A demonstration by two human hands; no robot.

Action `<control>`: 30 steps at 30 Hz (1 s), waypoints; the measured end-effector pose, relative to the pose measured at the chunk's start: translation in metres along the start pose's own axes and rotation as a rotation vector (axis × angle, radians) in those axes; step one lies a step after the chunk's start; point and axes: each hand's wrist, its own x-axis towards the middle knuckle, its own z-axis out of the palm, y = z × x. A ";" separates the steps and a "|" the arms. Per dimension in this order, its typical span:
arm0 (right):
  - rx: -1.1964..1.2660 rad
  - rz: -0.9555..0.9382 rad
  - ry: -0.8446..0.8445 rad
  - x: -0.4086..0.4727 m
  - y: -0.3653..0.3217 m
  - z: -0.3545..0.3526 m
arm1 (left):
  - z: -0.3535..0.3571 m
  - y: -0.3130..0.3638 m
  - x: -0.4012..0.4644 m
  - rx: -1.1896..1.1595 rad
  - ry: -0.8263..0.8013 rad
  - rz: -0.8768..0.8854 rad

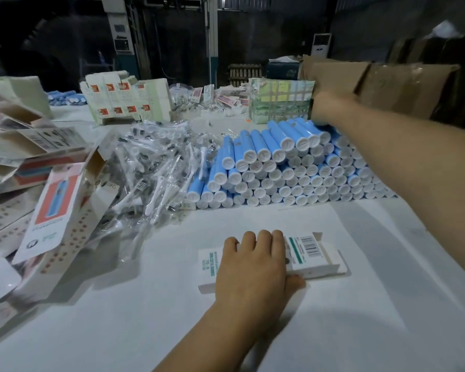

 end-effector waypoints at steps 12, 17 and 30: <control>1.235 -0.023 0.357 -0.123 0.047 -0.030 | -0.002 -0.007 0.000 -0.071 -0.019 -0.121; 1.751 0.160 0.297 -0.208 0.051 0.036 | -0.006 -0.010 -0.001 -0.090 -0.021 -0.224; 1.869 0.289 0.003 -0.269 -0.001 0.099 | -0.008 -0.010 -0.012 -0.086 0.011 -0.231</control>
